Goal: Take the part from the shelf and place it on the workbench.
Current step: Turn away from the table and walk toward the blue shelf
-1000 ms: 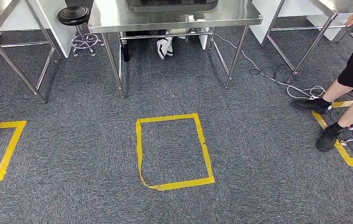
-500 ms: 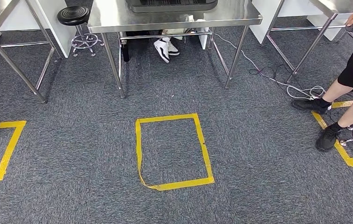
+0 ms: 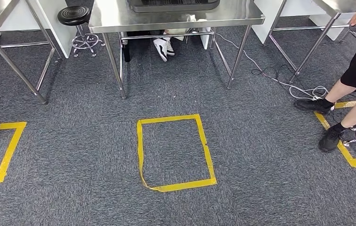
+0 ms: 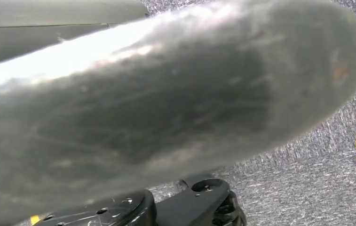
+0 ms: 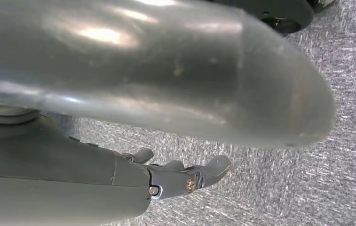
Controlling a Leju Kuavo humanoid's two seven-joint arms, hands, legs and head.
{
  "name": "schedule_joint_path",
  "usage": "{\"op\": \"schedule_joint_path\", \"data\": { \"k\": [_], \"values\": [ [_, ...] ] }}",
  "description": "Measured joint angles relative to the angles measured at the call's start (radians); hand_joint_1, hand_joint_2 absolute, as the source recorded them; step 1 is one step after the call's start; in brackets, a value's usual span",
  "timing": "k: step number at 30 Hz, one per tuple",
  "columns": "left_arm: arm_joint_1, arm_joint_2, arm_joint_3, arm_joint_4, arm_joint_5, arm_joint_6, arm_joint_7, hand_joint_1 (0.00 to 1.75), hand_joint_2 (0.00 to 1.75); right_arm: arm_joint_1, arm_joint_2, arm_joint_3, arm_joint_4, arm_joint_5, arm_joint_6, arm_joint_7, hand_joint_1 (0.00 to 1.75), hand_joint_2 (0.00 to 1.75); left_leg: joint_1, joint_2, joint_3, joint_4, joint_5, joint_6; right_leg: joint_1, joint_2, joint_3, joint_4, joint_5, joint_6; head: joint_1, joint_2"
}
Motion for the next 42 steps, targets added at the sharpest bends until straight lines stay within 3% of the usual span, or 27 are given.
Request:
{"op": "schedule_joint_path", "data": {
  "k": [2, 4, 5, 6, 8, 9, 10, 12, 14, 15, 17, 19, 20, 21, 23, 25, 27, 29, 31, 33, 35, 36, 37, 39, 41, 42],
  "values": [
    [-0.001, -0.001, 0.000, 0.000, 0.000, 0.000, 0.000, 0.00, 0.00, -0.001, -0.001, 0.000, 0.000, 0.000, 0.000, -0.001, 0.00, 0.00, 0.008, 0.008, 0.000, -0.013, 0.008, 0.009, -0.001, 0.003, -0.044, 0.084, -0.042, -0.002, 0.003, 0.000],
    [-0.002, -0.001, 0.000, 0.000, -0.001, 0.000, 0.000, 0.00, 0.00, -0.001, -0.001, 0.000, 0.000, 0.000, 0.000, -0.002, 0.00, 0.00, 0.010, 0.017, -0.004, -0.014, 0.011, 0.010, -0.008, 0.004, -0.117, 0.220, -0.096, -0.001, 0.006, 0.000],
    [-0.002, -0.002, 0.000, 0.000, -0.001, 0.000, 0.000, 0.00, 0.00, 0.001, -0.001, 0.000, 0.000, 0.000, 0.000, -0.002, 0.00, 0.00, 0.011, 0.021, -0.006, -0.014, 0.011, 0.009, -0.013, 0.004, -0.142, 0.266, -0.108, 0.005, 0.006, 0.000],
    [-0.002, -0.002, 0.000, 0.000, -0.001, 0.000, 0.000, 0.00, 0.00, 0.002, -0.002, 0.000, 0.000, 0.001, 0.000, -0.002, 0.00, 0.00, 0.013, 0.026, -0.007, -0.014, 0.012, 0.006, -0.018, 0.003, -0.148, 0.272, -0.101, 0.016, 0.006, 0.000],
    [-0.003, -0.005, 0.000, 0.000, -0.002, 0.000, 0.000, 0.00, 0.00, 0.003, -0.005, 0.000, 0.000, 0.004, 0.000, -0.001, 0.00, 0.00, 0.021, 0.036, -0.006, -0.012, 0.012, -0.006, -0.030, -0.010, -0.099, 0.162, -0.044, 0.046, 0.006, 0.000],
    [-0.003, -0.004, 0.000, -0.001, -0.002, 0.000, 0.000, 0.00, 0.00, 0.002, -0.003, 0.000, 0.000, 0.006, -0.001, -0.001, 0.00, 0.00, 0.021, 0.041, -0.005, -0.011, 0.011, -0.015, -0.033, -0.031, -0.066, 0.087, -0.013, 0.057, 0.009, 0.000],
    [-0.003, -0.004, 0.000, -0.001, -0.002, 0.000, -0.001, 0.00, 0.00, -0.001, -0.003, 0.000, 0.000, 0.008, -0.001, -0.001, 0.00, 0.00, 0.020, 0.047, -0.003, -0.010, 0.009, -0.025, -0.034, -0.046, -0.041, 0.030, 0.011, 0.059, 0.010, 0.000],
    [-0.002, -0.004, 0.000, -0.001, -0.002, 0.000, -0.002, 0.00, 0.00, -0.006, -0.001, 0.000, 0.000, 0.012, -0.002, 0.000, 0.00, 0.00, 0.016, 0.060, 0.004, -0.013, 0.007, -0.043, -0.030, -0.057, -0.031, -0.006, 0.027, 0.040, 0.009, 0.000],
    [-0.003, -0.005, 0.000, 0.000, -0.002, 0.000, -0.003, 0.00, 0.00, -0.006, -0.003, 0.000, 0.000, 0.014, -0.002, 0.000, 0.00, 0.00, 0.021, 0.072, 0.012, -0.018, 0.006, -0.057, -0.028, -0.033, -0.033, -0.005, 0.033, 0.016, 0.005, 0.000],
    [-0.003, -0.006, 0.000, 0.000, -0.002, 0.000, -0.003, 0.00, 0.00, -0.005, -0.004, 0.000, 0.000, 0.015, -0.002, 0.001, 0.00, 0.00, 0.024, 0.063, 0.010, -0.007, -0.007, -0.061, -0.030, -0.023, -0.031, -0.005, 0.036, 0.007, 0.003, 0.000],
    [-0.003, -0.007, 0.001, 0.000, -0.002, 0.000, -0.004, 0.00, 0.00, -0.004, -0.005, 0.000, 0.000, 0.017, -0.002, 0.001, 0.00, 0.00, 0.026, 0.028, -0.025, 0.082, -0.068, -0.063, -0.031, -0.003, -0.028, -0.007, 0.042, -0.007, 0.000, 0.000],
    [-0.002, -0.006, 0.001, 0.000, -0.002, 0.000, -0.005, 0.00, 0.00, -0.003, -0.004, 0.000, 0.000, 0.020, -0.002, 0.002, 0.00, 0.00, 0.023, 0.003, -0.089, 0.229, -0.139, -0.059, -0.023, 0.017, -0.030, -0.006, 0.044, -0.014, -0.002, 0.000],
    [-0.001, -0.007, 0.001, 0.000, -0.002, -0.001, -0.007, 0.00, 0.00, -0.002, -0.004, 0.000, 0.001, 0.020, -0.002, 0.002, 0.00, 0.00, 0.021, -0.001, -0.111, 0.278, -0.152, -0.055, -0.019, 0.029, -0.030, -0.006, 0.044, -0.015, -0.002, 0.000],
    [0.000, -0.007, 0.001, 0.000, -0.002, -0.001, -0.008, 0.00, 0.00, -0.001, -0.004, 0.000, 0.001, 0.021, -0.002, 0.002, 0.00, 0.00, 0.020, -0.004, -0.117, 0.288, -0.144, -0.051, -0.016, 0.042, -0.029, -0.005, 0.044, -0.016, -0.001, 0.000],
    [0.000, -0.007, 0.001, 0.000, -0.003, -0.002, -0.014, 0.00, 0.00, -0.001, -0.004, 0.000, 0.001, 0.021, -0.002, 0.003, 0.00, 0.00, 0.019, -0.017, -0.074, 0.194, -0.079, -0.041, -0.013, 0.070, -0.025, -0.004, 0.043, -0.015, -0.001, 0.000],
    [0.001, -0.006, 0.001, 0.000, -0.007, -0.002, -0.018, 0.00, 0.00, -0.003, -0.002, 0.000, 0.002, 0.021, -0.001, 0.004, 0.00, 0.00, 0.022, -0.064, -0.016, 0.063, -0.025, -0.034, -0.010, 0.095, -0.027, -0.001, 0.043, -0.014, -0.001, 0.000],
    [0.001, -0.005, 0.001, 0.000, -0.010, -0.002, -0.021, 0.00, 0.00, -0.004, -0.001, 0.000, 0.002, 0.021, 0.000, 0.006, 0.00, 0.00, 0.018, -0.091, 0.003, 0.011, -0.015, -0.032, -0.012, 0.115, -0.038, 0.000, 0.045, -0.006, -0.001, 0.000],
    [0.000, -0.006, 0.001, 0.000, -0.011, -0.002, -0.023, 0.00, 0.00, -0.001, -0.002, 0.000, 0.002, 0.020, 0.001, 0.010, 0.00, 0.00, 0.015, -0.070, 0.002, 0.005, -0.011, -0.026, -0.016, 0.130, -0.053, -0.002, 0.048, 0.004, -0.001, 0.000],
    [-0.001, -0.007, 0.001, 0.000, -0.012, -0.002, -0.025, 0.00, 0.00, 0.002, -0.003, 0.000, 0.003, 0.019, 0.001, 0.013, 0.00, 0.00, 0.017, -0.047, 0.002, -0.002, -0.006, -0.014, -0.013, 0.098, -0.077, 0.030, 0.030, 0.007, 0.001, 0.000],
    [-0.001, -0.007, 0.001, 0.000, -0.012, -0.001, -0.026, 0.00, 0.00, 0.000, -0.002, 0.000, 0.003, 0.019, 0.002, 0.014, 0.00, 0.00, 0.016, -0.020, 0.000, -0.005, -0.005, -0.005, -0.010, 0.040, -0.134, 0.143, -0.024, 0.002, 0.007, 0.000],
    [0.000, -0.006, 0.001, 0.000, -0.012, -0.002, -0.025, 0.00, 0.00, -0.002, -0.002, 0.000, 0.003, 0.018, 0.003, 0.014, 0.00, 0.00, 0.012, 0.011, -0.003, -0.005, -0.005, -0.003, -0.012, 0.018, -0.196, 0.270, -0.073, 0.004, 0.009, 0.000],
    [0.000, -0.007, 0.001, 0.000, -0.012, -0.003, -0.025, 0.00, 0.00, -0.001, -0.002, 0.000, 0.003, 0.018, 0.003, 0.014, 0.00, 0.00, 0.011, 0.025, -0.003, -0.005, -0.005, -0.003, -0.013, 0.015, -0.205, 0.293, -0.077, 0.009, 0.009, 0.000],
    [0.000, -0.007, 0.001, 0.000, -0.012, -0.004, -0.025, 0.00, 0.00, 0.000, -0.002, 0.000, 0.003, 0.018, 0.003, 0.015, 0.00, 0.00, 0.010, 0.037, -0.003, -0.005, -0.005, -0.003, -0.014, 0.011, -0.192, 0.273, -0.066, 0.018, 0.009, 0.000],
    [-0.001, -0.007, 0.001, 0.000, -0.012, -0.006, -0.022, 0.00, 0.00, 0.002, -0.004, 0.000, 0.003, 0.018, 0.003, 0.015, 0.00, 0.00, 0.009, 0.058, -0.002, -0.004, -0.006, -0.005, -0.013, -0.016, -0.111, 0.132, -0.017, 0.032, 0.010, 0.000],
    [-0.001, -0.008, 0.001, 0.000, -0.011, -0.011, -0.010, 0.00, 0.00, -0.002, -0.004, 0.000, 0.003, 0.019, 0.003, 0.015, 0.00, 0.00, 0.004, 0.076, 0.003, -0.004, -0.008, -0.012, -0.009, -0.058, -0.046, 0.014, 0.020, 0.029, 0.008, 0.000],
    [-0.002, -0.007, 0.001, 0.000, -0.010, -0.013, -0.002, 0.00, 0.00, -0.003, -0.004, 0.000, 0.003, 0.020, 0.003, 0.015, 0.00, 0.00, 0.002, 0.084, 0.007, -0.004, -0.010, -0.017, -0.006, -0.069, -0.036, -0.008, 0.029, 0.021, 0.007, 0.000]
  ]
}}
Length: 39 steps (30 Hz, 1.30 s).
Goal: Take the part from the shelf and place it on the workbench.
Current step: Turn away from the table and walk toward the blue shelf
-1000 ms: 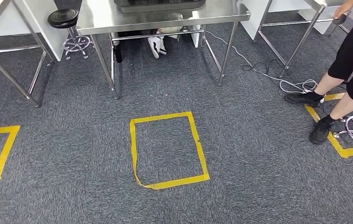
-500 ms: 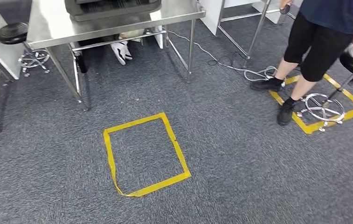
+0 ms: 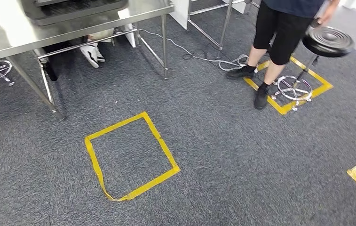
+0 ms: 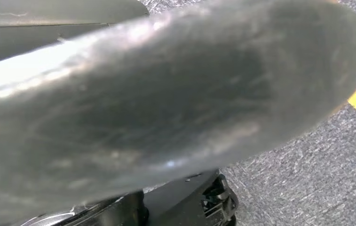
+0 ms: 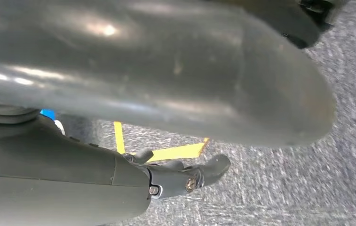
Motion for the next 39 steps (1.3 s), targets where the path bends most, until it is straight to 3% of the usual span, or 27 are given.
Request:
{"op": "schedule_joint_path", "data": {
  "k": [2, 4, 6, 8, 9, 10, 12, 14, 16, 17, 18, 20, 22, 24, 25, 26, 27, 29, 31, 33, 35, 37, 39],
  "values": [
    [-0.001, 0.000, 0.001, 0.000, 0.004, -0.003, 0.015, 0.00, 0.00, 0.000, 0.000, 0.000, 0.000, 0.001, 0.000, 0.000, 0.00, 0.00, 0.000, 0.017, 0.009, -0.004, -0.001, -0.014, 0.004, 0.016, -0.005, -0.002, 0.009, -0.017, -0.002, 0.000],
    [-0.002, 0.000, 0.003, 0.000, 0.009, -0.006, 0.027, 0.00, 0.00, 0.001, 0.000, 0.000, 0.000, 0.002, 0.000, 0.000, 0.00, 0.00, 0.005, -0.003, 0.008, 0.011, -0.018, -0.026, -0.005, 0.039, 0.001, -0.009, 0.019, -0.033, -0.004, 0.000],
    [0.001, 0.001, 0.008, 0.000, 0.016, -0.010, 0.039, 0.00, 0.00, 0.002, 0.001, 0.000, 0.000, 0.003, 0.000, 0.001, 0.00, 0.00, 0.009, -0.056, -0.026, 0.100, -0.078, -0.032, -0.014, 0.061, 0.007, -0.012, 0.027, -0.042, -0.008, 0.000],
    [0.004, 0.002, 0.017, 0.000, 0.024, -0.017, 0.049, 0.00, 0.00, 0.002, 0.003, 0.000, 0.000, 0.004, 0.000, 0.002, 0.00, 0.00, 0.009, -0.084, -0.085, 0.238, -0.142, -0.034, -0.012, 0.085, 0.007, -0.011, 0.028, -0.045, -0.010, 0.000],
    [0.005, 0.002, 0.021, 0.000, 0.027, -0.019, 0.052, 0.00, 0.00, 0.002, 0.003, 0.000, 0.000, 0.004, 0.000, 0.002, 0.00, 0.00, 0.009, -0.088, -0.105, 0.279, -0.150, -0.035, -0.011, 0.099, 0.007, -0.010, 0.028, -0.045, -0.010, 0.000],
    [0.006, 0.002, 0.024, 0.000, 0.029, -0.021, 0.054, 0.00, 0.00, 0.003, 0.004, 0.000, 0.001, 0.004, 0.000, 0.002, 0.00, 0.00, 0.010, -0.090, -0.109, 0.282, -0.137, -0.036, -0.011, 0.114, 0.008, -0.009, 0.028, -0.045, -0.010, 0.000],
    [0.006, 0.002, 0.026, 0.000, 0.032, -0.022, 0.056, 0.00, 0.00, 0.004, 0.004, 0.000, 0.001, 0.004, 0.000, 0.002, 0.00, 0.00, 0.016, -0.105, -0.065, 0.175, -0.065, -0.038, -0.014, 0.144, 0.009, -0.003, 0.026, -0.042, -0.010, 0.000],
    [0.007, 0.003, 0.027, 0.000, 0.031, -0.024, 0.057, 0.00, 0.00, 0.003, 0.004, 0.000, 0.001, 0.004, 0.000, 0.002, 0.00, 0.00, 0.025, -0.152, -0.015, 0.056, -0.018, -0.040, -0.012, 0.170, 0.000, 0.009, 0.021, -0.033, -0.011, 0.000],
    [0.006, 0.003, 0.028, 0.001, 0.030, -0.026, 0.055, 0.00, 0.00, 0.003, 0.004, 0.000, 0.001, 0.006, 0.000, 0.002, 0.00, 0.00, 0.024, -0.174, -0.004, 0.021, -0.016, -0.034, -0.013, 0.191, -0.016, 0.013, 0.021, -0.019, -0.011, 0.000],
    [0.006, 0.003, 0.028, 0.001, 0.029, -0.027, 0.052, 0.00, 0.00, 0.005, 0.004, 0.000, 0.001, 0.007, 0.000, 0.003, 0.00, 0.00, 0.021, -0.162, -0.006, 0.021, -0.013, -0.027, -0.014, 0.201, -0.024, 0.010, 0.024, -0.013, -0.011, 0.000],
    [0.005, 0.003, 0.028, 0.000, 0.029, -0.027, 0.048, 0.00, 0.00, 0.007, 0.004, 0.000, 0.001, 0.008, 0.001, 0.005, 0.00, 0.00, 0.019, -0.151, -0.006, 0.018, -0.010, -0.019, -0.017, 0.201, -0.030, 0.011, 0.026, -0.007, -0.012, 0.000],
    [0.004, 0.004, 0.029, 0.000, 0.030, -0.026, 0.038, 0.00, 0.00, 0.009, 0.004, 0.000, 0.002, 0.008, 0.002, 0.008, 0.00, 0.00, 0.019, -0.127, -0.007, 0.013, -0.005, -0.002, -0.014, 0.162, -0.057, 0.054, 0.004, -0.005, -0.009, 0.000],
    [0.004, 0.004, 0.030, 0.000, 0.032, -0.023, 0.028, 0.00, 0.00, 0.007, 0.005, 0.000, 0.002, 0.009, 0.003, 0.012, 0.00, 0.00, 0.017, -0.100, -0.010, 0.011, -0.004, 0.008, -0.011, 0.105, -0.120, 0.176, -0.052, -0.012, -0.005, 0.000],
    [0.005, 0.004, 0.034, 0.000, 0.034, -0.022, 0.017, 0.00, 0.00, 0.006, 0.006, 0.000, 0.002, 0.010, 0.003, 0.017, 0.00, 0.00, 0.014, -0.069, -0.012, 0.011, -0.004, 0.010, -0.012, 0.087, -0.180, 0.296, -0.095, -0.009, -0.003, 0.000],
    [0.005, 0.004, 0.036, 0.000, 0.035, -0.022, 0.011, 0.00, 0.00, 0.007, 0.006, 0.000, 0.002, 0.010, 0.003, 0.020, 0.00, 0.00, 0.013, -0.055, -0.012, 0.011, -0.004, 0.010, -0.013, 0.083, -0.185, 0.309, -0.096, -0.003, -0.003, 0.000],
    [0.005, 0.004, 0.038, 0.000, 0.034, -0.023, 0.004, 0.00, 0.00, 0.008, 0.005, 0.000, 0.003, 0.010, 0.003, 0.022, 0.00, 0.00, 0.013, -0.043, -0.012, 0.011, -0.004, 0.010, -0.013, 0.079, -0.168, 0.282, -0.082, 0.005, -0.002, 0.000],
    [0.005, 0.004, 0.039, 0.000, 0.033, -0.023, -0.002, 0.00, 0.00, 0.008, 0.004, 0.000, 0.003, 0.010, 0.003, 0.025, 0.00, 0.00, 0.013, -0.031, -0.012, 0.011, -0.005, 0.009, -0.013, 0.069, -0.129, 0.214, -0.058, 0.013, -0.002, 0.000],
    [0.004, 0.003, 0.039, 0.000, 0.032, -0.025, -0.013, 0.00, 0.00, 0.006, 0.003, 0.000, 0.003, 0.010, 0.003, 0.027, 0.00, 0.00, 0.009, -0.011, -0.008, 0.012, -0.007, 0.003, -0.011, 0.025, -0.049, 0.070, -0.014, 0.017, -0.002, 0.000],
    [0.004, 0.002, 0.040, 0.000, 0.031, -0.025, -0.022, 0.00, 0.00, 0.002, 0.004, 0.000, 0.003, 0.010, 0.003, 0.028, 0.00, 0.00, 0.003, 0.009, -0.001, 0.011, -0.011, -0.010, -0.006, 0.003, -0.022, 0.014, 0.007, 0.003, -0.004, 0.000],
    [0.003, 0.001, 0.040, 0.000, 0.031, -0.026, -0.030, 0.00, 0.00, 0.001, 0.003, 0.000, 0.003, 0.010, 0.003, 0.030, 0.00, 0.00, 0.005, 0.024, 0.008, 0.007, -0.014, -0.024, -0.006, 0.025, -0.023, 0.014, 0.016, -0.014, -0.007, 0.000],
    [0.001, 0.000, 0.040, 0.000, 0.030, -0.029, -0.038, 0.00, 0.00, 0.003, -0.001, -0.001, 0.003, 0.009, 0.003, 0.032, 0.00, 0.00, 0.010, -0.004, 0.004, 0.034, -0.039, -0.034, -0.014, 0.047, -0.015, 0.009, 0.024, -0.028, -0.009, 0.000],
    [0.002, -0.001, 0.040, 0.000, 0.031, -0.033, -0.045, 0.00, 0.00, 0.004, -0.004, -0.001, 0.003, 0.010, 0.003, 0.034, 0.00, 0.00, 0.012, -0.057, -0.039, 0.142, -0.105, -0.036, -0.019, 0.069, -0.013, 0.007, 0.028, -0.038, -0.013, 0.000],
    [0.005, -0.003, 0.040, 0.000, 0.031, -0.038, -0.050, 0.00, 0.00, 0.003, -0.005, -0.001, 0.003, 0.010, 0.003, 0.035, 0.00, 0.00, 0.011, -0.083, -0.097, 0.269, -0.158, -0.035, -0.015, 0.094, -0.013, 0.007, 0.029, -0.042, -0.013, 0.000]
  ]
}}
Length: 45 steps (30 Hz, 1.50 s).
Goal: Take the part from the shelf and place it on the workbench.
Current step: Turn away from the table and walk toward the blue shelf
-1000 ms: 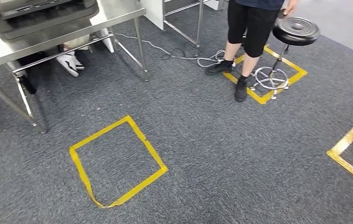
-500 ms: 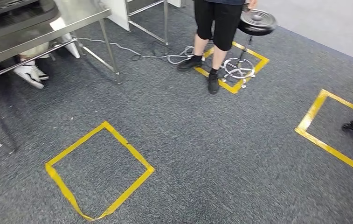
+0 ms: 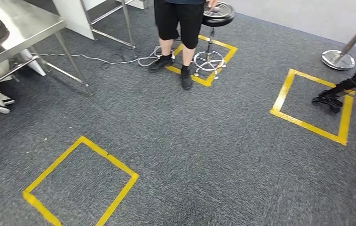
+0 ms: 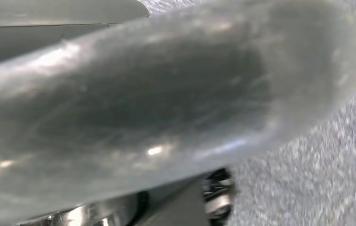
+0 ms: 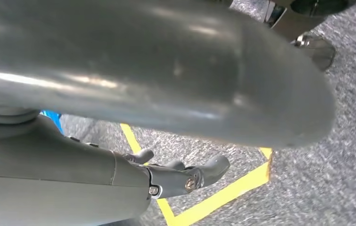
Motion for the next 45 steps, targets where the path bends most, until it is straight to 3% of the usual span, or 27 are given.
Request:
{"op": "schedule_joint_path", "data": {
  "k": [1, 2, 3, 5, 7, 9, 11, 13, 15, 16, 17, 19, 21, 22, 25, 27, 29, 31, 33, 34, 36, 38, 39, 40, 42, 44, 45],
  "values": [
    [0.001, -0.001, 0.000, 0.000, 0.000, -0.001, -0.002, 0.00, 0.00, 0.000, -0.001, 0.000, 0.000, 0.000, 0.000, 0.000, 0.00, 0.00, 0.000, -0.004, -0.014, 0.024, 0.002, 0.001, 0.001, 0.015, 0.001, 0.000, 0.000, 0.000, 0.000, 0.000],
    [0.002, -0.003, 0.000, 0.001, 0.001, -0.003, -0.004, 0.00, 0.00, 0.001, -0.003, 0.000, 0.000, 0.000, -0.001, 0.000, 0.00, 0.00, 0.001, -0.007, -0.009, 0.008, 0.024, 0.002, 0.001, 0.030, 0.002, 0.001, 0.000, 0.000, 0.000, 0.000],
    [0.002, -0.005, 0.000, 0.001, 0.001, -0.005, -0.005, 0.00, 0.00, 0.002, -0.005, 0.000, 0.000, -0.001, -0.003, 0.000, 0.00, 0.00, 0.003, -0.013, 0.011, -0.044, 0.060, 0.002, 0.000, 0.045, 0.003, 0.003, -0.001, 0.001, 0.000, 0.000],
    [0.003, -0.010, 0.000, 0.002, -0.001, -0.010, -0.006, 0.00, 0.00, 0.001, -0.010, -0.001, 0.000, -0.004, -0.008, -0.004, 0.00, 0.00, 0.011, -0.056, 0.064, -0.173, 0.120, 0.002, 0.001, 0.072, -0.001, 0.012, -0.005, 0.008, 0.000, 0.000],
    [0.003, -0.016, 0.000, 0.003, -0.008, -0.015, -0.005, 0.00, 0.00, 0.000, -0.015, -0.005, 0.000, -0.019, -0.016, -0.013, 0.00, 0.00, 0.012, -0.090, 0.086, -0.230, 0.133, 0.006, 0.002, 0.094, -0.013, 0.020, -0.007, 0.022, 0.001, 0.000],
    [0.002, -0.020, -0.001, 0.004, -0.018, -0.017, -0.005, 0.00, 0.00, 0.003, -0.020, -0.017, 0.000, -0.038, -0.025, -0.025, 0.00, 0.00, 0.005, -0.075, 0.086, -0.233, 0.133, 0.021, -0.001, 0.110, -0.027, 0.017, -0.004, 0.035, 0.000, 0.000],
    [0.001, -0.024, -0.001, 0.003, -0.023, -0.018, -0.006, 0.00, 0.00, 0.007, -0.024, -0.029, 0.000, -0.047, -0.030, -0.032, 0.00, 0.00, 0.002, -0.052, 0.087, -0.238, 0.138, 0.039, -0.002, 0.076, -0.047, 0.041, -0.015, 0.041, 0.003, 0.000],
    [0.002, -0.027, -0.001, 0.003, -0.023, -0.019, -0.007, 0.00, 0.00, 0.005, -0.026, -0.035, 0.000, -0.050, -0.031, -0.035, 0.00, 0.00, 0.000, -0.025, 0.087, -0.241, 0.139, 0.051, 0.001, 0.016, -0.097, 0.140, -0.061, 0.036, 0.010, 0.000],
    [0.004, -0.028, -0.001, 0.004, -0.019, -0.017, -0.011, 0.00, 0.00, 0.001, -0.026, -0.040, 0.000, -0.051, -0.032, -0.037, 0.00, 0.00, -0.004, 0.006, 0.085, -0.241, 0.137, 0.056, 0.001, -0.006, -0.163, 0.267, -0.109, 0.035, 0.013, 0.000],
    [0.004, -0.028, 0.000, 0.003, -0.014, -0.014, -0.017, 0.00, 0.00, 0.002, -0.027, -0.044, 0.000, -0.050, -0.032, -0.037, 0.00, 0.00, -0.006, 0.020, 0.084, -0.241, 0.137, 0.056, 0.001, -0.009, -0.177, 0.296, -0.117, 0.038, 0.013, 0.000],
    [0.003, -0.028, 0.000, 0.003, -0.008, -0.011, -0.025, 0.00, 0.00, 0.003, -0.027, -0.047, 0.000, -0.049, -0.032, -0.036, 0.00, 0.00, -0.006, 0.032, 0.084, -0.241, 0.137, 0.056, 0.002, -0.012, -0.171, 0.288, -0.109, 0.044, 0.013, 0.000],
    [0.000, -0.027, 0.000, 0.003, 0.003, -0.005, -0.047, 0.00, 0.00, 0.003, -0.029, -0.050, 0.000, -0.042, -0.030, -0.034, 0.00, 0.00, -0.007, 0.053, 0.086, -0.241, 0.136, 0.054, 0.004, -0.037, -0.101, 0.167, -0.067, 0.055, 0.014, 0.000],
    [-0.006, -0.026, 0.003, 0.003, 0.017, -0.001, -0.065, 0.00, 0.00, -0.003, -0.029, -0.050, 0.000, -0.035, -0.024, -0.029, 0.00, 0.00, -0.012, 0.073, 0.089, -0.241, 0.132, 0.046, 0.011, -0.080, -0.038, 0.049, -0.031, 0.049, 0.014, 0.000],
    [-0.010, -0.025, 0.005, 0.003, 0.024, -0.001, -0.069, 0.00, 0.00, -0.006, -0.029, -0.050, 0.000, -0.032, -0.022, -0.028, 0.00, 0.00, -0.013, 0.082, 0.092, -0.241, 0.130, 0.041, 0.016, -0.092, -0.026, 0.022, -0.023, 0.041, 0.014, 0.000],
    [-0.022, -0.023, 0.011, 0.002, 0.034, -0.003, -0.074, 0.00, 0.00, -0.006, -0.027, -0.050, 0.000, -0.030, -0.020, -0.026, 0.00, 0.00, -0.010, 0.100, 0.106, -0.248, 0.125, 0.021, 0.016, -0.064, -0.024, 0.010, -0.009, 0.016, 0.013, 0.000],
    [-0.026, -0.023, 0.012, 0.002, 0.034, -0.007, -0.074, 0.00, 0.00, -0.004, -0.026, -0.050, 0.000, -0.027, -0.020, -0.028, 0.00, 0.00, -0.006, 0.059, 0.095, -0.207, 0.093, 0.013, 0.005, -0.042, -0.012, 0.001, 0.001, 0.002, 0.009, 0.000],
    [-0.023, -0.021, 0.013, 0.002, 0.023, -0.011, -0.067, 0.00, 0.00, -0.005, -0.023, -0.050, 0.000, -0.019, -0.018, -0.037, 0.00, 0.00, -0.004, 0.008, 0.043, -0.089, 0.029, 0.010, 0.002, -0.019, -0.007, -0.001, 0.005, -0.006, 0.004, 0.000],
    [-0.018, -0.019, 0.013, 0.002, 0.012, -0.007, -0.053, 0.00, 0.00, -0.006, -0.019, -0.050, 0.000, -0.014, -0.011, -0.050, 0.00, 0.00, -0.003, -0.006, -0.010, 0.011, -0.003, 0.006, 0.004, 0.008, -0.006, -0.001, 0.004, -0.008, 0.004, 0.000],
    [-0.012, -0.015, 0.013, 0.002, 0.009, 0.000, -0.046, 0.00, 0.00, -0.006, -0.013, -0.050, 0.000, -0.007, -0.002, -0.053, 0.00, 0.00, 0.003, -0.010, -0.004, -0.022, 0.042, 0.002, 0.003, 0.041, -0.003, 0.002, 0.003, -0.007, 0.004, 0.000],
    [-0.010, -0.012, 0.013, 0.002, 0.006, 0.004, -0.045, 0.00, 0.00, -0.006, -0.008, -0.050, 0.000, -0.002, 0.002, -0.048, 0.00, 0.00, 0.008, -0.020, 0.022, -0.086, 0.083, -0.001, 0.002, 0.056, -0.002, 0.005, 0.001, -0.004, 0.004, 0.000],
    [-0.006, -0.007, 0.013, 0.002, -0.001, 0.010, -0.042, 0.00, 0.00, -0.006, 0.000, -0.049, 0.000, 0.010, 0.011, -0.027, 0.00, 0.00, 0.018, -0.062, 0.068, -0.198, 0.131, -0.006, 0.003, 0.081, -0.007, 0.016, -0.005, 0.006, 0.004, 0.000],
    [-0.005, 0.000, 0.013, 0.002, -0.008, 0.017, -0.040, 0.00, 0.00, -0.005, 0.008, -0.045, 0.000, 0.022, 0.020, 0.001, 0.00, 0.00, 0.016, -0.082, 0.079, -0.230, 0.134, 0.000, 0.002, 0.097, -0.020, 0.021, -0.007, 0.018, 0.004, 0.000],
    [-0.005, 0.004, 0.013, 0.001, -0.010, 0.019, -0.039, 0.00, 0.00, -0.003, 0.013, -0.042, 0.000, 0.028, 0.025, 0.015, 0.00, 0.00, 0.012, -0.071, 0.079, -0.231, 0.136, 0.009, 0.000, 0.105, -0.026, 0.018, -0.005, 0.023, 0.004, 0.000],
    [-0.004, 0.009, 0.012, 0.000, -0.011, 0.021, -0.038, 0.00, 0.00, -0.001, 0.016, -0.039, 0.001, 0.032, 0.030, 0.028, 0.00, 0.00, 0.010, -0.061, 0.079, -0.234, 0.138, 0.018, -0.002, 0.103, -0.031, 0.018, -0.005, 0.028, 0.004, 0.000],
    [-0.004, 0.016, 0.013, -0.001, -0.009, 0.021, -0.033, 0.00, 0.00, 0.001, 0.023, -0.032, 0.001, 0.036, 0.039, 0.051, 0.00, 0.00, 0.010, -0.040, 0.081, -0.240, 0.143, 0.035, 0.001, 0.060, -0.055, 0.059, -0.024, 0.029, 0.006, 0.000],
    [-0.001, 0.020, 0.013, -0.001, -0.004, 0.021, -0.024, 0.00, 0.00, -0.001, 0.028, -0.028, 0.001, 0.036, 0.045, 0.063, 0.00, 0.00, 0.006, -0.015, 0.082, -0.243, 0.142, 0.046, 0.004, 0.005, -0.117, 0.179, -0.078, 0.020, 0.009, 0.000],
    [0.001, 0.022, 0.013, -0.001, -0.003, 0.021, -0.020, 0.00, 0.00, -0.002, 0.030, -0.027, 0.001, 0.035, 0.047, 0.065, 0.00, 0.00, 0.004, 0.001, 0.081, -0.242, 0.141, 0.048, 0.003, -0.005, -0.155, 0.250, -0.105, 0.018, 0.009, 0.000]
  ]
}}
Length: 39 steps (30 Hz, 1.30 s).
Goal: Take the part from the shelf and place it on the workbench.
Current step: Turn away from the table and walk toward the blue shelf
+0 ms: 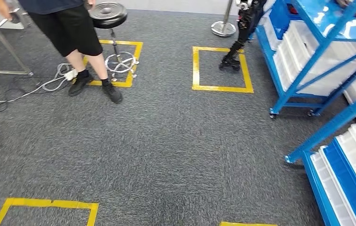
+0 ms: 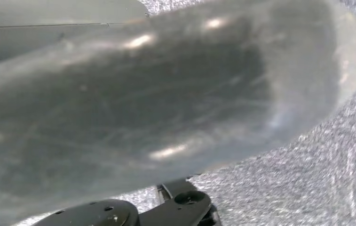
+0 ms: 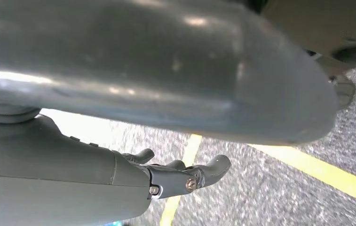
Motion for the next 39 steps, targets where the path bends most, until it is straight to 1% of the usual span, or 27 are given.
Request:
{"op": "schedule_joint_path", "data": {
  "k": [1, 2, 3, 4, 6, 8, 10, 11, 13, 15, 16, 17, 18, 19, 21, 22, 23, 24, 26, 28, 30, 32, 33, 34, 36, 38, 39],
  "values": [
    [0.002, 0.001, 0.000, 0.000, 0.001, 0.000, 0.003, 0.00, 0.00, 0.000, 0.001, 0.001, 0.000, 0.000, 0.001, 0.001, 0.00, 0.00, -0.002, 0.015, 0.000, 0.000, -0.001, 0.001, -0.001, -0.003, -0.026, 0.049, -0.015, 0.001, 0.000, 0.000],
    [0.003, 0.002, 0.000, 0.000, 0.002, 0.000, 0.009, 0.00, 0.00, 0.001, 0.002, 0.001, 0.000, -0.001, 0.002, 0.001, 0.00, 0.00, -0.003, 0.029, 0.000, 0.000, -0.002, 0.001, -0.001, -0.006, -0.035, 0.065, -0.016, 0.005, 0.000, 0.000],
    [0.003, 0.003, 0.000, 0.000, 0.003, 0.000, 0.016, 0.00, 0.00, 0.002, 0.002, 0.001, 0.000, -0.001, 0.002, 0.000, 0.00, 0.00, -0.004, 0.041, 0.000, 0.000, -0.002, 0.001, -0.002, -0.010, -0.020, 0.037, -0.002, 0.012, 0.000, 0.000],
    [0.003, 0.003, 0.001, 0.000, 0.003, 0.000, 0.024, 0.00, 0.00, 0.003, 0.002, 0.001, 0.000, -0.002, 0.001, -0.004, 0.00, 0.00, -0.004, 0.052, 0.002, 0.000, -0.004, -0.001, -0.002, -0.021, 0.015, -0.028, 0.021, 0.019, 0.000, 0.000],
    [0.004, 0.003, 0.001, 0.000, 0.003, -0.003, 0.031, 0.00, 0.00, 0.001, 0.003, 0.001, 0.000, -0.006, -0.002, -0.014, 0.00, 0.00, -0.008, 0.073, 0.006, 0.000, -0.009, -0.009, 0.002, -0.069, 0.093, -0.168, 0.064, 0.024, 0.001, 0.000],
    [0.005, 0.004, 0.001, 0.000, 0.002, -0.008, 0.023, 0.00, 0.00, -0.004, 0.004, 0.001, 0.000, -0.005, -0.003, -0.024, 0.00, 0.00, -0.013, 0.093, 0.014, -0.001, -0.015, -0.023, 0.009, -0.094, 0.121, -0.223, 0.084, 0.013, -0.002, 0.000],
    [0.003, 0.002, 0.001, 0.000, 0.001, -0.011, 0.005, 0.00, 0.00, -0.004, 0.004, 0.001, 0.000, 0.002, -0.003, -0.033, 0.00, 0.00, -0.012, 0.114, 0.026, -0.008, -0.019, -0.036, 0.011, -0.070, 0.120, -0.225, 0.092, 0.000, -0.003, 0.000],
    [0.000, 0.000, 0.001, 0.000, 0.001, -0.012, -0.004, 0.00, 0.00, -0.003, 0.003, 0.001, 0.000, 0.005, -0.004, -0.039, 0.00, 0.00, -0.009, 0.109, 0.031, -0.004, -0.026, -0.041, 0.007, -0.057, 0.124, -0.228, 0.096, -0.007, -0.004, 0.000],
    [-0.003, -0.003, 0.001, 0.000, -0.002, -0.013, -0.017, 0.00, 0.00, -0.001, 0.002, 0.001, 0.000, 0.011, -0.008, -0.058, 0.00, 0.00, -0.004, 0.062, 0.013, 0.055, -0.070, -0.048, -0.003, -0.033, 0.136, -0.234, 0.101, -0.019, -0.010, 0.000],
    [-0.003, -0.005, 0.000, 0.001, -0.006, -0.013, -0.020, 0.00, 0.00, -0.003, 0.002, 0.002, 0.000, 0.014, -0.013, -0.076, 0.00, 0.00, -0.003, 0.008, -0.049, 0.191, -0.138, -0.048, -0.003, -0.008, 0.138, -0.234, 0.101, -0.025, -0.014, 0.000],
    [-0.003, -0.006, 0.000, 0.001, -0.008, -0.013, -0.020, 0.00, 0.00, -0.004, 0.002, 0.002, 0.000, 0.015, -0.014, -0.081, 0.00, 0.00, -0.003, -0.002, -0.081, 0.251, -0.158, -0.048, 0.000, 0.007, 0.139, -0.234, 0.100, -0.027, -0.014, 0.000],
    [-0.002, -0.006, 0.000, 0.001, -0.008, -0.013, -0.020, 0.00, 0.00, -0.005, 0.001, 0.002, 0.000, 0.015, -0.015, -0.086, 0.00, 0.00, -0.003, -0.007, -0.101, 0.281, -0.159, -0.046, 0.002, 0.023, 0.141, -0.233, 0.099, -0.027, -0.014, 0.000],
    [-0.001, -0.006, 0.000, 0.001, -0.008, -0.012, -0.019, 0.00, 0.00, -0.004, 0.000, 0.002, 0.000, 0.015, -0.016, -0.090, 0.00, 0.00, -0.003, -0.009, -0.101, 0.268, -0.136, -0.045, 0.004, 0.038, 0.144, -0.233, 0.098, -0.028, -0.014, 0.000],
    [-0.001, -0.006, 0.000, 0.001, -0.008, -0.012, -0.019, 0.00, 0.00, -0.004, 0.000, 0.002, 0.000, 0.015, -0.017, -0.096, 0.00, 0.00, -0.002, -0.014, -0.083, 0.217, -0.097, -0.043, 0.004, 0.054, 0.147, -0.232, 0.097, -0.028, -0.014, 0.000],
    [-0.001, -0.006, 0.001, 0.001, -0.008, -0.011, -0.018, 0.00, 0.00, -0.004, -0.001, 0.002, 0.000, 0.016, -0.018, -0.108, 0.00, 0.00, 0.004, -0.051, -0.028, 0.081, -0.025, -0.042, 0.007, 0.081, 0.151, -0.229, 0.093, -0.023, -0.014, 0.000],
    [-0.002, -0.006, 0.001, 0.001, -0.007, -0.011, -0.018, 0.00, 0.00, -0.005, 0.000, 0.002, 0.000, 0.017, -0.018, -0.111, 0.00, 0.00, 0.005, -0.068, -0.009, 0.035, -0.007, -0.041, 0.008, 0.092, 0.149, -0.228, 0.092, -0.019, -0.014, 0.000],
    [-0.003, -0.006, 0.001, 0.001, -0.006, -0.010, -0.018, 0.00, 0.00, -0.006, 0.000, 0.002, 0.000, 0.018, -0.017, -0.113, 0.00, 0.00, 0.004, -0.079, -0.001, 0.013, -0.003, -0.039, 0.008, 0.101, 0.145, -0.228, 0.091, -0.014, -0.014, 0.000],
    [-0.005, -0.006, 0.001, 0.001, -0.004, -0.010, -0.017, 0.00, 0.00, -0.006, 0.000, 0.002, 0.000, 0.018, -0.016, -0.113, 0.00, 0.00, 0.000, -0.077, 0.001, 0.010, -0.004, -0.035, 0.007, 0.108, 0.140, -0.229, 0.092, -0.008, -0.013, 0.000],
    [-0.008, -0.006, 0.001, 0.001, 0.000, -0.008, -0.015, 0.00, 0.00, -0.003, 0.001, 0.002, 0.000, 0.020, -0.014, -0.107, 0.00, 0.00, -0.004, -0.057, 0.001, 0.005, 0.000, -0.020, 0.001, 0.115, 0.129, -0.229, 0.093, 0.003, -0.013, 0.000],
    [-0.009, -0.006, 0.001, 0.000, 0.002, -0.006, -0.012, 0.00, 0.00, -0.003, 0.002, 0.002, 0.000, 0.021, -0.013, -0.096, 0.00, 0.00, -0.005, -0.035, 0.002, -0.001, 0.004, -0.005, 0.004, 0.071, 0.100, -0.179, 0.068, 0.004, -0.011, 0.000],
    [-0.007, -0.006, 0.002, 0.000, 0.002, -0.005, -0.010, 0.00, 0.00, -0.006, 0.004, 0.002, 0.000, 0.022, -0.013, -0.088, 0.00, 0.00, -0.009, -0.009, 0.002, -0.002, 0.003, 0.005, 0.007, 0.014, 0.034, -0.053, 0.013, -0.004, -0.009, 0.000],
    [-0.006, -0.006, 0.002, 0.000, 0.002, -0.005, -0.009, 0.00, 0.00, -0.006, 0.005, 0.002, 0.000, 0.021, -0.013, -0.084, 0.00, 0.00, -0.013, 0.019, 0.001, -0.002, 0.001, 0.007, 0.007, -0.004, -0.021, 0.051, -0.021, -0.004, -0.009, 0.000],
    [-0.006, -0.006, 0.002, 0.000, 0.002, -0.005, -0.009, 0.00, 0.00, -0.005, 0.005, 0.002, 0.000, 0.021, -0.013, -0.083, 0.00, 0.00, -0.014, 0.032, 0.001, -0.002, 0.000, 0.008, 0.007, -0.006, -0.022, 0.052, -0.017, 0.001, -0.009, 0.000],
    [-0.007, -0.006, 0.002, 0.000, 0.002, -0.005, -0.008, 0.00, 0.00, -0.005, 0.006, 0.002, 0.000, 0.021, -0.013, -0.082, 0.00, 0.00, -0.015, 0.044, 0.002, -0.002, -0.001, 0.007, 0.007, -0.012, 0.000, 0.010, 0.002, 0.008, -0.009, 0.000],
    [-0.007, -0.007, 0.002, 0.000, 0.002, -0.005, -0.008, 0.00, 0.00, -0.006, 0.005, 0.002, 0.000, 0.022, -0.013, -0.081, 0.00, 0.00, -0.017, 0.064, 0.006, -0.002, -0.004, 0.003, 0.011, -0.058, 0.079, -0.134, 0.050, 0.015, -0.008, 0.000],
    [-0.006, -0.007, 0.002, 0.000, 0.002, -0.005, -0.008, 0.00, 0.00, -0.011, 0.005, 0.002, 0.000, 0.022, -0.013, -0.081, 0.00, 0.00, -0.021, 0.083, 0.013, -0.003, -0.010, -0.008, 0.019, -0.096, 0.126, -0.222, 0.076, 0.007, -0.009, 0.000],
    [-0.006, -0.007, 0.002, 0.000, 0.002, -0.005, -0.008, 0.00, 0.00, -0.012, 0.005, 0.002, 0.000, 0.022, -0.013, -0.080, 0.00, 0.00, -0.022, 0.094, 0.018, -0.006, -0.012, -0.014, 0.023, -0.097, 0.127, -0.229, 0.080, -0.001, -0.010, 0.000]
  ]
}}
